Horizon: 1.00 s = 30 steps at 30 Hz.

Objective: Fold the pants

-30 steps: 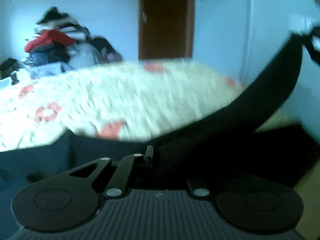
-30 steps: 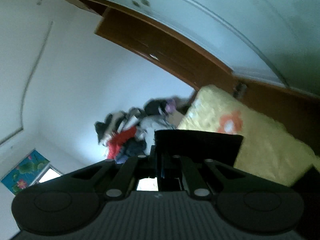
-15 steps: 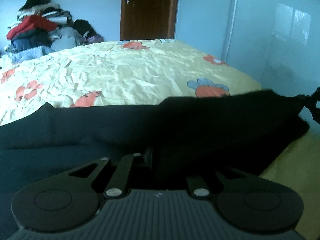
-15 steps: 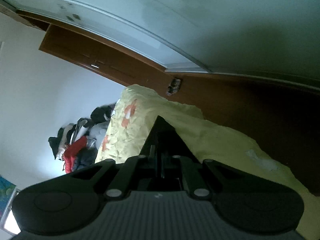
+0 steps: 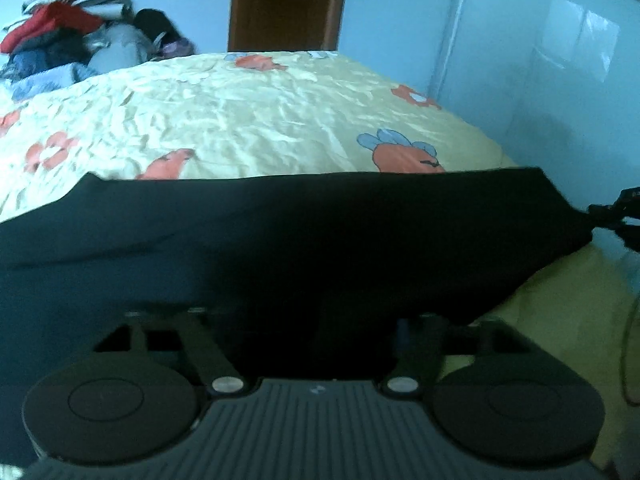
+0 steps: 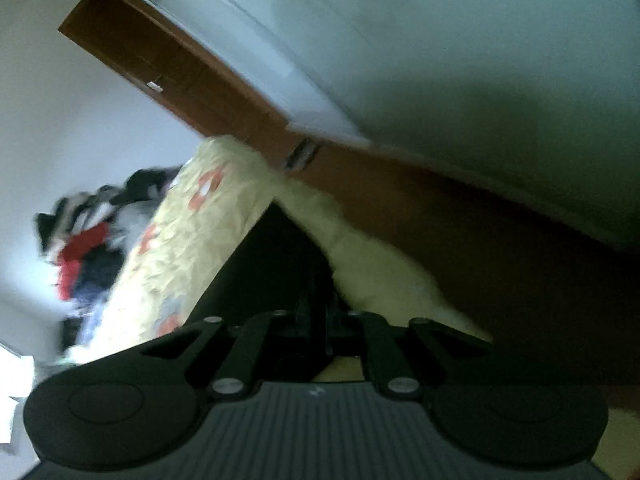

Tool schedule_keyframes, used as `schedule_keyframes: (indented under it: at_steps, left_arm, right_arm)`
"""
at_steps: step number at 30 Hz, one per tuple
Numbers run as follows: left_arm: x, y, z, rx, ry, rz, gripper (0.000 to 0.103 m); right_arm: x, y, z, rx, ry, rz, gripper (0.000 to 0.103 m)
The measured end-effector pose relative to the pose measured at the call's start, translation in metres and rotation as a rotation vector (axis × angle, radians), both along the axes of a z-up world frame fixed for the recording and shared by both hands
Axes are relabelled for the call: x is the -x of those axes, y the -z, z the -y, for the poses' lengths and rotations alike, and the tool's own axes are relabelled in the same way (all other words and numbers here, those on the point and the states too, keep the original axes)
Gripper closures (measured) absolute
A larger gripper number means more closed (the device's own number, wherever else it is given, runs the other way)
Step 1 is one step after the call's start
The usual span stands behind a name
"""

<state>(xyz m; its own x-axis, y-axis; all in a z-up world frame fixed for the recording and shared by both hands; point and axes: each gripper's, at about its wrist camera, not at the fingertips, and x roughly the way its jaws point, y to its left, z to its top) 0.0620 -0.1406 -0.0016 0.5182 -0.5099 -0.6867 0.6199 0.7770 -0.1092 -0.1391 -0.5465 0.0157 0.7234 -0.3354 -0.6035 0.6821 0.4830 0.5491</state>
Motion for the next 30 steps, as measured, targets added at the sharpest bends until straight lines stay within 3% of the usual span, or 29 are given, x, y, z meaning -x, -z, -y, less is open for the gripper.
schedule_keyframes:
  at_steps: [3, 5, 6, 8, 10, 12, 15, 16, 19, 23, 27, 30]
  left_arm:
    - [0.002, -0.009, -0.012, 0.011, -0.004, 0.004, 0.027]
    - [0.0, -0.016, -0.019, 0.017, -0.015, 0.001, 0.027]
    - [-0.003, -0.019, -0.022, 0.027, -0.022, -0.002, 0.027]
    - [-0.009, -0.027, -0.03, 0.055, -0.047, -0.007, 0.027]
    - [-0.013, -0.031, -0.036, 0.069, -0.057, -0.02, 0.025]
    - [-0.014, -0.033, -0.04, 0.056, -0.035, -0.039, 0.025]
    - [-0.008, -0.033, -0.046, 0.026, -0.001, -0.038, 0.025]
    - [-0.007, -0.033, -0.048, 0.017, -0.002, -0.031, 0.025]
    - [-0.013, -0.029, -0.051, 0.001, -0.039, -0.012, 0.024]
    - [-0.037, -0.023, -0.045, 0.007, -0.114, -0.038, 0.024]
    - [-0.059, -0.016, -0.037, -0.024, -0.156, -0.055, 0.024]
    - [-0.073, -0.009, -0.022, -0.054, -0.13, -0.054, 0.024]
  right_arm:
    - [-0.016, -0.04, -0.036, 0.309, 0.085, -0.063, 0.09]
    - [-0.046, -0.057, -0.067, 0.439, -0.063, -0.048, 0.09]
    - [-0.07, -0.061, -0.086, 0.467, -0.23, -0.039, 0.09]
    - [-0.119, -0.057, -0.123, 0.439, -0.559, -0.063, 0.09]
    - [-0.161, -0.044, -0.161, 0.4, -0.794, -0.083, 0.09]
    - [-0.2, -0.031, -0.199, 0.415, -0.959, -0.128, 0.09]
    - [-0.244, -0.011, -0.227, 0.408, -1.108, -0.22, 0.09]
    - [-0.246, -0.001, -0.232, 0.388, -1.145, -0.252, 0.09]
    - [-0.264, 0.004, -0.24, 0.392, -1.14, -0.236, 0.09]
    - [-0.284, 0.015, -0.227, 0.438, -1.006, -0.266, 0.09]
    - [-0.238, -0.007, -0.216, 0.424, -0.987, -0.172, 0.089]
    - [-0.221, -0.006, -0.222, 0.439, -1.09, -0.224, 0.082]
